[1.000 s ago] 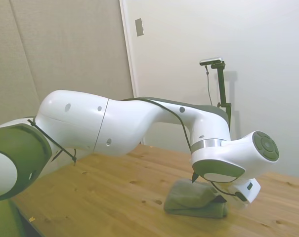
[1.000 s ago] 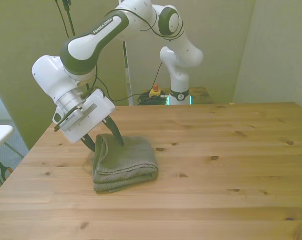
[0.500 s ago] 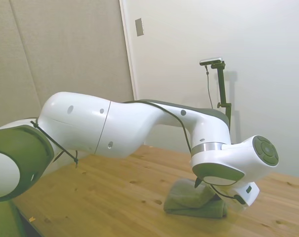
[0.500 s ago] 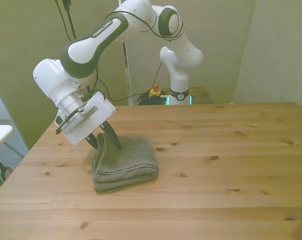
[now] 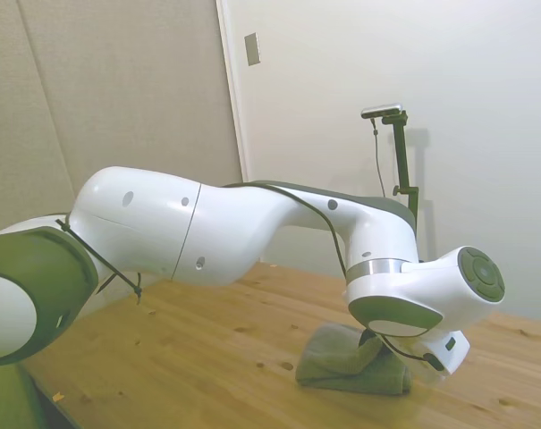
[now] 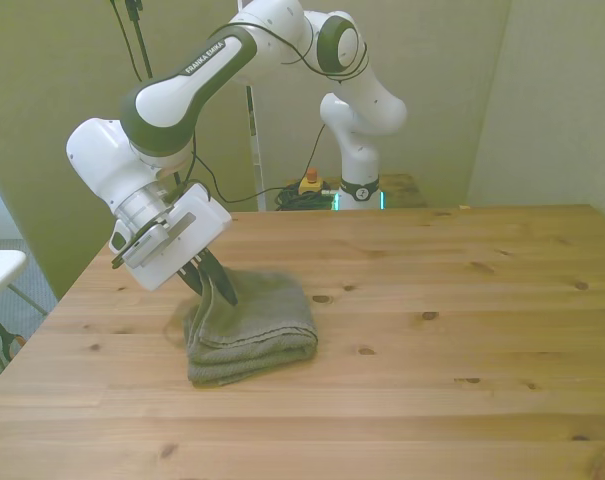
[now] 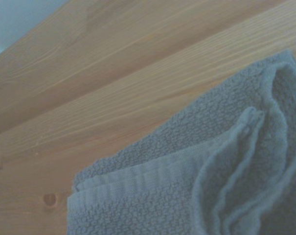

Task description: Unfold the towel

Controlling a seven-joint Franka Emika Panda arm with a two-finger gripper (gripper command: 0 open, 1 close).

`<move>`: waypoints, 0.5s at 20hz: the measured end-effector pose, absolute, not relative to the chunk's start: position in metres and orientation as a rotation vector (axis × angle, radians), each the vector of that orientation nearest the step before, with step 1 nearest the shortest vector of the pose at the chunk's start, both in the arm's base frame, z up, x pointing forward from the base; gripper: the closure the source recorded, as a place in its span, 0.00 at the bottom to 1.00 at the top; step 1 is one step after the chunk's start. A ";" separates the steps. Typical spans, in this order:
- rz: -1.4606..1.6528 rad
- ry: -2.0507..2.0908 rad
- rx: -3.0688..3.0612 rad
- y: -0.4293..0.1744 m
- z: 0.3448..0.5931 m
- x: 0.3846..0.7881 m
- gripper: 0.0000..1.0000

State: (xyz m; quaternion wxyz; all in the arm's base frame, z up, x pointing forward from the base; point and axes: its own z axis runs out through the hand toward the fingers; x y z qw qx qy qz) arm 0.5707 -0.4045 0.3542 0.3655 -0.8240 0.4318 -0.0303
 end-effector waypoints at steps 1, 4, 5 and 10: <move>-0.078 1.110 -2.119 -0.405 0.354 0.571 1.00; -0.079 1.111 -2.118 -0.405 0.355 0.571 1.00; -0.080 1.110 -2.119 -0.405 0.355 0.571 1.00; -0.103 1.071 -2.132 -0.386 0.384 0.572 1.00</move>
